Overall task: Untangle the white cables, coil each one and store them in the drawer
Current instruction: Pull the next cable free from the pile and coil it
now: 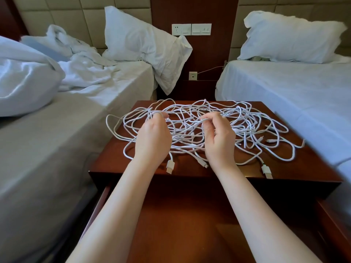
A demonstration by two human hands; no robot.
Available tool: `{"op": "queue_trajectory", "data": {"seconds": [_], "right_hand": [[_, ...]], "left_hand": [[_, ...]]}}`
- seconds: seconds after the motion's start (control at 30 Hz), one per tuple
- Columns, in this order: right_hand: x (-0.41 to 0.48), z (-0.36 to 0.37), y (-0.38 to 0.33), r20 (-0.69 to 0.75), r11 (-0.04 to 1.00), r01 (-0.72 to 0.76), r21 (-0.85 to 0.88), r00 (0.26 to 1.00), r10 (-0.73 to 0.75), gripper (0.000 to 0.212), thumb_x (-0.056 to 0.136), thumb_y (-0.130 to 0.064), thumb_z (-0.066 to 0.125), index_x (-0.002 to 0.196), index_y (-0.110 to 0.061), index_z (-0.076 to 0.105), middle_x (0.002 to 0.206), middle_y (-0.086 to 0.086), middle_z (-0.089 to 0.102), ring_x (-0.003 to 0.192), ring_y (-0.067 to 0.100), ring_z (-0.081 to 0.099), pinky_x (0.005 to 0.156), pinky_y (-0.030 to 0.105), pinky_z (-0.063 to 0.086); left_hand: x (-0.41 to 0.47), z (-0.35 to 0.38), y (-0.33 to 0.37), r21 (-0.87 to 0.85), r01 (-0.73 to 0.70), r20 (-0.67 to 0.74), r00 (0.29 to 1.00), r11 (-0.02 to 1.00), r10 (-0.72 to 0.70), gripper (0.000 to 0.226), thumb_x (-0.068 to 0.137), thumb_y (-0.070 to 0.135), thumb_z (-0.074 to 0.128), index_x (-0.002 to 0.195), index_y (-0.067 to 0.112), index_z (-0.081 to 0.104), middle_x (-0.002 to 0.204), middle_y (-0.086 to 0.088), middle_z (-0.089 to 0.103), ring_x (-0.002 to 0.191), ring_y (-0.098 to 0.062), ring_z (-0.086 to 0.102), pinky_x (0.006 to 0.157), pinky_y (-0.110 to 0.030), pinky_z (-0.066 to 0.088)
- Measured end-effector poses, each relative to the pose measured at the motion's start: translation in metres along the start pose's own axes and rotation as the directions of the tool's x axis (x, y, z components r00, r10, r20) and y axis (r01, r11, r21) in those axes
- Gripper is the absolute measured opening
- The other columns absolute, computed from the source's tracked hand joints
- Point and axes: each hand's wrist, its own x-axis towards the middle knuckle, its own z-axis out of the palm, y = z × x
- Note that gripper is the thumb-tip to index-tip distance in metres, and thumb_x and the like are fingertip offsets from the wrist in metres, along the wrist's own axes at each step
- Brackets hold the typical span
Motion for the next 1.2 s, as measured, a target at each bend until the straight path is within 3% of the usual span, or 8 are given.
{"op": "queue_trajectory", "data": {"seconds": [0.1, 0.27, 0.57, 0.67, 0.73, 0.9, 1.07, 1.2], "right_hand": [[0.001, -0.002, 0.0, -0.032, 0.999, -0.025, 0.043, 0.999, 0.026, 0.028, 0.099, -0.023, 0.045, 0.104, -0.007, 0.068, 0.096, 0.0, 0.069, 0.092, 0.017, 0.063, 0.08, 0.02, 0.047], [0.003, -0.007, -0.001, -0.047, 0.988, -0.12, 0.092, 0.991, 0.125, 0.026, 0.098, -0.017, 0.047, 0.113, -0.016, 0.068, 0.094, -0.025, 0.058, 0.095, 0.016, 0.059, 0.08, 0.012, 0.041], [0.005, -0.004, -0.001, 0.09, 0.986, -0.078, 0.149, 0.994, 0.065, 0.027, 0.096, -0.011, 0.052, 0.114, -0.021, 0.07, 0.082, -0.026, 0.062, 0.08, 0.011, 0.059, 0.078, 0.043, 0.052], [0.003, -0.001, -0.01, 0.372, 0.925, -0.31, 0.218, 0.903, 0.215, 0.022, 0.082, -0.029, 0.061, 0.096, -0.041, 0.072, 0.089, -0.02, 0.066, 0.098, 0.022, 0.061, 0.095, 0.047, 0.049], [0.0, 0.004, -0.011, 0.496, 0.89, -0.415, 0.187, 0.822, 0.279, 0.033, 0.067, -0.036, 0.055, 0.091, -0.029, 0.076, 0.085, 0.009, 0.064, 0.097, 0.038, 0.057, 0.099, 0.055, 0.044], [-0.004, 0.003, -0.014, 0.584, 0.985, -0.153, 0.078, 0.808, 0.079, 0.031, 0.092, -0.027, 0.055, 0.061, -0.026, 0.053, 0.056, -0.003, 0.051, 0.056, 0.014, 0.05, 0.056, 0.026, 0.04], [-0.004, 0.008, -0.007, 0.569, 0.996, -0.07, 0.051, 0.822, 0.028, 0.041, 0.094, -0.028, 0.057, 0.059, -0.012, 0.043, 0.055, -0.003, 0.042, 0.059, 0.012, 0.042, 0.059, 0.019, 0.031], [-0.004, 0.011, -0.003, 0.494, 0.998, 0.007, -0.069, 0.869, 0.028, 0.032, 0.094, -0.027, 0.058, 0.066, -0.016, 0.048, 0.064, -0.005, 0.049, 0.069, 0.013, 0.044, 0.064, 0.027, 0.037]], "left_hand": [[-0.004, 0.002, 0.012, -0.313, 0.124, 0.243, 0.969, 0.942, -0.047, 0.032, 0.101, 0.014, 0.038, 0.074, 0.009, 0.054, 0.08, 0.0, 0.062, 0.059, -0.007, 0.046, 0.058, -0.026, 0.034], [-0.009, -0.006, 0.029, -0.547, 0.429, 0.69, 0.717, 0.719, 0.097, 0.05, 0.101, 0.038, 0.035, 0.079, 0.001, 0.062, 0.05, 0.003, 0.03, 0.044, -0.009, 0.026, 0.046, -0.021, 0.022], [-0.011, -0.016, 0.035, -0.581, 0.528, 0.809, 0.455, 0.619, 0.372, 0.041, 0.096, 0.028, 0.034, 0.085, 0.003, 0.064, 0.06, -0.004, 0.051, 0.06, -0.017, 0.046, 0.063, -0.026, 0.04], [-0.009, -0.02, 0.035, -0.671, 0.581, 0.741, 0.497, 0.461, 0.452, 0.04, 0.095, 0.024, 0.033, 0.085, 0.003, 0.066, 0.066, -0.008, 0.059, 0.065, -0.019, 0.054, 0.067, -0.025, 0.047], [-0.005, -0.023, 0.036, -0.735, 0.585, 0.674, 0.579, 0.343, 0.458, 0.04, 0.095, 0.022, 0.034, 0.082, 0.005, 0.068, 0.066, -0.008, 0.06, 0.068, -0.021, 0.056, 0.069, -0.028, 0.049], [0.005, -0.025, 0.031, -0.896, 0.404, 0.435, 0.882, 0.187, 0.182, 0.048, 0.101, 0.017, 0.034, 0.07, 0.013, 0.07, 0.071, -0.004, 0.066, 0.074, -0.018, 0.064, 0.083, -0.036, 0.05], [0.01, -0.025, 0.024, -0.898, 0.209, 0.153, 0.974, 0.387, -0.17, 0.046, 0.103, 0.016, 0.035, 0.076, 0.015, 0.072, 0.091, -0.006, 0.074, 0.098, -0.02, 0.069, 0.092, -0.032, 0.05], [0.006, -0.01, 0.015, -0.601, 0.11, -0.146, 0.959, 0.792, -0.244, 0.039, 0.1, 0.02, 0.04, 0.078, 0.012, 0.071, 0.08, 0.005, 0.071, 0.08, -0.006, 0.066, 0.083, -0.021, 0.048]]}}
